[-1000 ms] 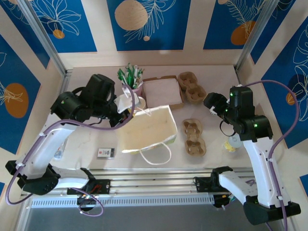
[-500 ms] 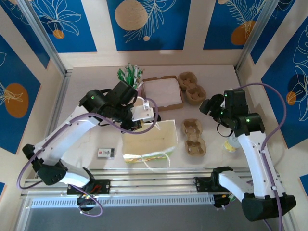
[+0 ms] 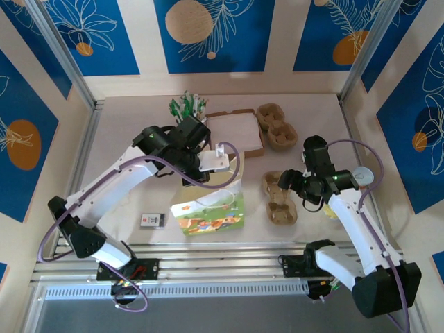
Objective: Pack the takeout coffee
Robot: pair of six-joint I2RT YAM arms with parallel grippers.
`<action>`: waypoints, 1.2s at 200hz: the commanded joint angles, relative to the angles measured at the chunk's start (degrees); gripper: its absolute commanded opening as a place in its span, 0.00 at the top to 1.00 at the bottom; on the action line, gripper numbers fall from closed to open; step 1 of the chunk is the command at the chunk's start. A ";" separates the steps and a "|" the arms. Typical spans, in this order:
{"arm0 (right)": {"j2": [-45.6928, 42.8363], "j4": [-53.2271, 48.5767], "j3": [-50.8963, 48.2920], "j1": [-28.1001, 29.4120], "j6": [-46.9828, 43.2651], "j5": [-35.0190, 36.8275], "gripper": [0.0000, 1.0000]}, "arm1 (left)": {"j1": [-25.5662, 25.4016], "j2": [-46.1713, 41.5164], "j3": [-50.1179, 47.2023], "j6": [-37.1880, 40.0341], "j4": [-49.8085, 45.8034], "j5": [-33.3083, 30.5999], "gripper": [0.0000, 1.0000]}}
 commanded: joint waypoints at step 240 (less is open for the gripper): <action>6.26 -6.20 -1.15 7.75 29.23 6.67 0.15 | -5.71 -17.28 -10.75 1.84 38.52 -21.22 0.00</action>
